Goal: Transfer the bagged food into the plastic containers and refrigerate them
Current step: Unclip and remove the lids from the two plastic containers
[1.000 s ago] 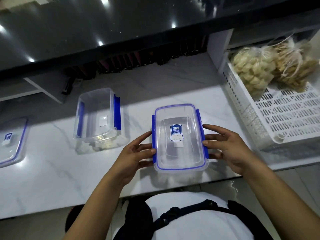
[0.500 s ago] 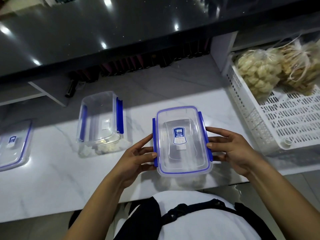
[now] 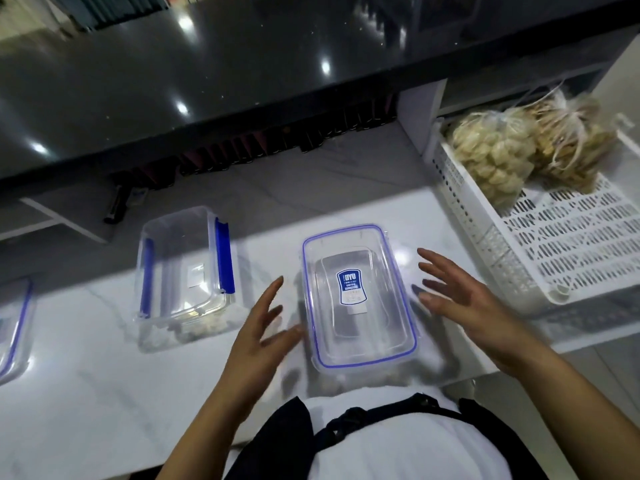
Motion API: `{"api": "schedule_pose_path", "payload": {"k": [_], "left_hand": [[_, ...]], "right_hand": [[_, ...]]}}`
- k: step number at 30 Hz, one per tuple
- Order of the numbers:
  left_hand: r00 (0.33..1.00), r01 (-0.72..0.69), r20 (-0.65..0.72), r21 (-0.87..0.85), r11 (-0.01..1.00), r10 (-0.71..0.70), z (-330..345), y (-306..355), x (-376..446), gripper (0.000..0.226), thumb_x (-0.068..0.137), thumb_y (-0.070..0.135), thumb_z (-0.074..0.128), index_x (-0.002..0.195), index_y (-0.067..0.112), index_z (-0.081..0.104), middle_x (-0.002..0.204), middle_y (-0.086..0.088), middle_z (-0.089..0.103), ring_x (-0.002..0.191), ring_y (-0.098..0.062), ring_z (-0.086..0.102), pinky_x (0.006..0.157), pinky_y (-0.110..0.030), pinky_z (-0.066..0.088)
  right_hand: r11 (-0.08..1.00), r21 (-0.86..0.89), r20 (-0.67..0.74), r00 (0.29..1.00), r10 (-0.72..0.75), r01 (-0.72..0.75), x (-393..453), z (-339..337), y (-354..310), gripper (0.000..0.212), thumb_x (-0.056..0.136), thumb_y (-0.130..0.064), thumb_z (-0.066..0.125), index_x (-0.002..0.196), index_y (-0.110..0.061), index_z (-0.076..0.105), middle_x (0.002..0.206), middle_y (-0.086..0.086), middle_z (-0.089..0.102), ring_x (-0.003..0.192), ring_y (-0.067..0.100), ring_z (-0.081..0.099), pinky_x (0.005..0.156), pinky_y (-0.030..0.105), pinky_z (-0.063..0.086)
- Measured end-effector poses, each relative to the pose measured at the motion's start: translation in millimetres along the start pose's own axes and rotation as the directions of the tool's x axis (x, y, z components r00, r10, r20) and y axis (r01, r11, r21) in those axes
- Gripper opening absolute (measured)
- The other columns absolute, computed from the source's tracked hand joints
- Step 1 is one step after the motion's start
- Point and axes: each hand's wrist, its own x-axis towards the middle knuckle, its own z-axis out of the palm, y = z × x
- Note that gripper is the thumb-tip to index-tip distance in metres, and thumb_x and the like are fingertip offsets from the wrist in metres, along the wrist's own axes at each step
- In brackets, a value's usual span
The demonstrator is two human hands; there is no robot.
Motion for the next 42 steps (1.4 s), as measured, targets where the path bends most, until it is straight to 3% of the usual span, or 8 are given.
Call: {"api": "schedule_pose_path", "payload": {"k": [2,5,8,11,19,25,35,42], "left_hand": [[0.983,-0.156,0.144,0.294,0.943,0.117,1,3,-5,0.085,0.083,0.043,0.076,0.142,0.069,0.022,0.160,0.034,0.010,0.148,0.008,0.015,0.114,-0.028,0.028],[0.937,-0.312,0.316,0.574,0.757,0.147,16,-2,0,0.109,0.069,0.070,0.075,0.145,0.068,-0.003,0.155,0.034,-0.028,0.148,0.005,-0.018,0.119,-0.027,0.007],[0.917,-0.389,0.332,0.632,0.670,0.220,30,-12,13,0.119,0.057,0.090,0.061,0.148,0.061,-0.009,0.154,0.024,-0.040,0.148,-0.004,-0.027,0.123,-0.030,0.002],[0.938,-0.331,0.303,0.649,0.685,0.167,35,-13,19,0.122,0.059,0.083,0.071,0.146,0.064,-0.011,0.155,0.015,-0.042,0.149,-0.010,-0.029,0.125,-0.037,0.005],[0.970,-0.237,0.204,0.649,0.723,0.135,45,6,60,0.125,0.060,0.074,0.078,0.148,0.061,-0.009,0.155,0.014,-0.042,0.148,-0.011,-0.031,0.125,-0.045,-0.001],[0.984,-0.178,0.125,0.627,0.759,0.127,61,27,102,0.128,0.054,0.074,0.081,0.148,0.061,-0.006,0.161,0.008,-0.031,0.149,-0.015,-0.030,0.125,-0.041,-0.002],[0.972,-0.228,0.196,0.644,0.731,0.131,58,44,138,0.125,0.056,0.071,0.083,0.150,0.059,0.001,0.164,0.005,-0.026,0.152,-0.020,-0.020,0.125,-0.044,0.002],[0.955,-0.295,0.165,0.530,0.795,0.245,53,37,119,0.115,0.054,0.075,0.078,0.142,0.070,0.005,0.166,0.010,-0.016,0.154,-0.019,-0.013,0.125,-0.046,0.010]], "right_hand": [[0.960,-0.255,0.139,0.987,-0.085,0.118,-8,5,-1,0.086,0.076,-0.047,0.082,0.143,-0.061,0.030,0.153,-0.036,0.028,0.141,-0.014,0.024,0.113,0.018,0.026],[0.707,-0.673,0.258,0.965,-0.050,0.217,-9,20,8,0.102,0.066,-0.072,0.073,0.142,-0.070,0.006,0.160,-0.032,-0.009,0.147,-0.005,-0.016,0.120,0.028,0.006],[0.624,-0.736,0.274,0.959,-0.079,0.262,1,32,15,0.111,0.056,-0.086,0.064,0.141,-0.070,-0.005,0.154,-0.031,-0.028,0.146,0.001,-0.025,0.121,0.030,-0.002],[0.547,-0.786,0.310,0.949,-0.056,0.289,12,29,15,0.118,0.059,-0.080,0.071,0.140,-0.069,-0.014,0.156,-0.022,-0.034,0.144,0.003,-0.032,0.120,0.032,-0.005],[0.564,-0.762,0.326,0.941,-0.090,0.318,68,19,2,0.123,0.052,-0.076,0.072,0.143,-0.067,-0.011,0.162,-0.015,-0.023,0.151,0.012,-0.019,0.123,0.047,0.009],[0.565,-0.778,0.299,0.953,-0.052,0.275,106,2,-19,0.124,0.063,-0.053,0.087,0.143,-0.066,-0.007,0.163,-0.015,-0.019,0.151,0.011,-0.015,0.123,0.039,0.006],[0.732,-0.643,0.225,0.969,-0.101,0.225,126,-7,-20,0.122,0.060,-0.042,0.091,0.145,-0.067,0.007,0.164,-0.020,-0.013,0.152,0.009,0.002,0.122,0.039,0.022],[0.713,-0.646,0.193,0.961,-0.196,0.275,109,-1,-30,0.117,0.057,-0.050,0.091,0.147,-0.063,0.017,0.165,-0.018,0.001,0.152,0.008,0.004,0.122,0.045,0.022]]}}
